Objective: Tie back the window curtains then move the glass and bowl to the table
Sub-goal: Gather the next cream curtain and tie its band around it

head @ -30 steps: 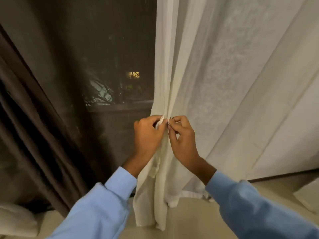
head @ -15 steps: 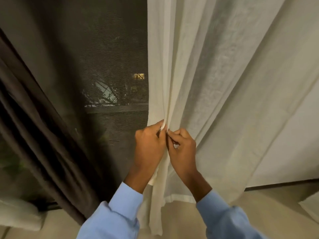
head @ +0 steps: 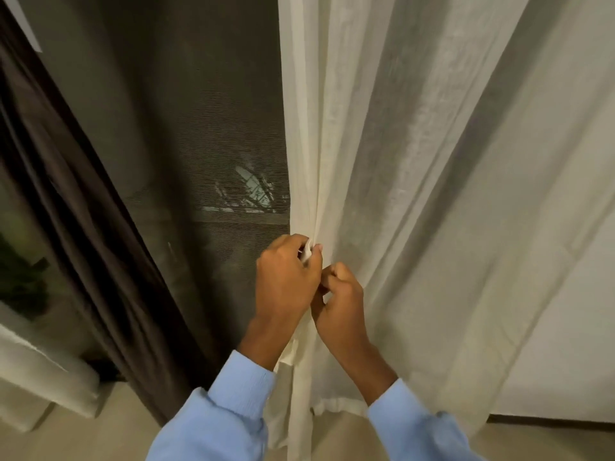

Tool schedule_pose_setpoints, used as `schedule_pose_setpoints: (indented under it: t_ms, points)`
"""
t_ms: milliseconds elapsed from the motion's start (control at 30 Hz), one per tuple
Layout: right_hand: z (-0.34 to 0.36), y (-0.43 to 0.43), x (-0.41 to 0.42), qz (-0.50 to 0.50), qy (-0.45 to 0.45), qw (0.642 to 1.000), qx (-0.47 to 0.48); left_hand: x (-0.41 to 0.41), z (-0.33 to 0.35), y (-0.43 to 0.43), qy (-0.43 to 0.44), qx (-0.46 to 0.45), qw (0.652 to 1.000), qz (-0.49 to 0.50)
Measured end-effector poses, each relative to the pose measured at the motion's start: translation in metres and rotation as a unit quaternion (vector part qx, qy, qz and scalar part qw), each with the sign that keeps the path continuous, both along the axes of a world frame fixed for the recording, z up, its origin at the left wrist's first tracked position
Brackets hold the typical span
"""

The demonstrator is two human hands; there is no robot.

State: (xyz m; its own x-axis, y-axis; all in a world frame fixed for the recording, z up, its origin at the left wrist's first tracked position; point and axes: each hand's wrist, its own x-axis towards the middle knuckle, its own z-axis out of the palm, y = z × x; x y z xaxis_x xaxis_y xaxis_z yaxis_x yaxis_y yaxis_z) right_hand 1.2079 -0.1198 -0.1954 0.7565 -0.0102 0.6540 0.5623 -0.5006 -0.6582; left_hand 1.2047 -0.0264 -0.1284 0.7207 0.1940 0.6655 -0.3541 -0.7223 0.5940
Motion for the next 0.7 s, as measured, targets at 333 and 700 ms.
schedule_pose_setpoints:
  t_ms: [333,700]
  points:
    - [-0.012,-0.079,0.049,-0.028,0.08,0.982,0.171,0.003,-0.012,-0.016,-0.024,-0.057,0.997,0.035]
    - [-0.021,-0.102,0.126,-0.214,0.167,0.935,0.227,0.017,-0.024,-0.007,0.046,-0.212,0.976,0.013]
